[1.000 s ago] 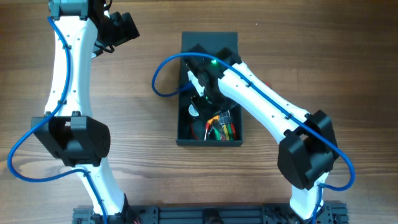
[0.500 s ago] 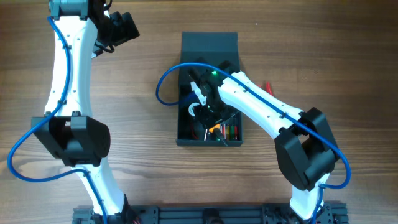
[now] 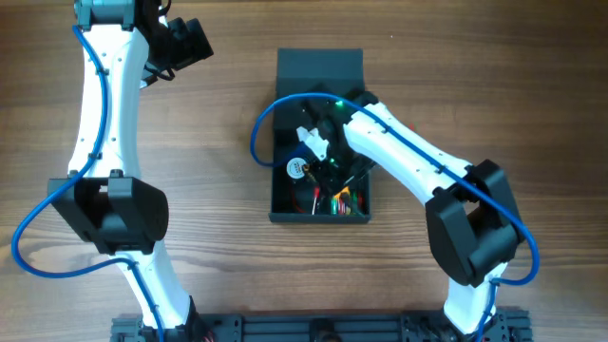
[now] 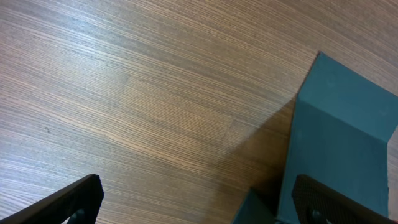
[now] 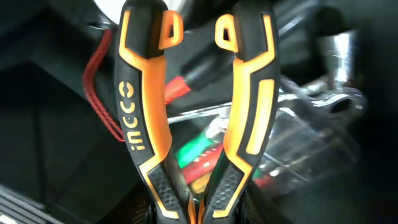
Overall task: Pack container
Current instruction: 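Carry the pliers into the box and release them, then raise the right gripper and move it over the red snips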
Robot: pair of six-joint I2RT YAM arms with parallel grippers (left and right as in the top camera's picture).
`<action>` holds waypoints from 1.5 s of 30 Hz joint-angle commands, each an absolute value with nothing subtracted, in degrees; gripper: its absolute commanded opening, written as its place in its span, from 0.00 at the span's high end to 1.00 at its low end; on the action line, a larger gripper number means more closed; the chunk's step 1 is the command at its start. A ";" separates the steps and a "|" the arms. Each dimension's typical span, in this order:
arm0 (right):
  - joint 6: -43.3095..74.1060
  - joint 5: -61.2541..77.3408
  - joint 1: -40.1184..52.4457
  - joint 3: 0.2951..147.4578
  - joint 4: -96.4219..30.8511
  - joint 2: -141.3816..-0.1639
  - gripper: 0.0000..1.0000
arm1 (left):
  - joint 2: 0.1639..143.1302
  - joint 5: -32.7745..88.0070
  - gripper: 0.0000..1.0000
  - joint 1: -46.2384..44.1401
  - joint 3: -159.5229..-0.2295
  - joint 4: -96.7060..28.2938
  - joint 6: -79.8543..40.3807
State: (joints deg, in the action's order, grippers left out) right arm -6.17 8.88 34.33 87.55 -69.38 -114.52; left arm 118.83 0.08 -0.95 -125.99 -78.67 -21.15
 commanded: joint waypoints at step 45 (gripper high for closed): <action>1.56 0.40 14.76 107.48 -77.76 -113.36 0.43 | 118.17 0.56 0.00 -0.95 -126.65 -78.72 -21.47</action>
State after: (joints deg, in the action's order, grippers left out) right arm 0.25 3.73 19.53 107.37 -76.36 -114.24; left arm 118.83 0.10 -0.95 -126.02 -78.67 -21.15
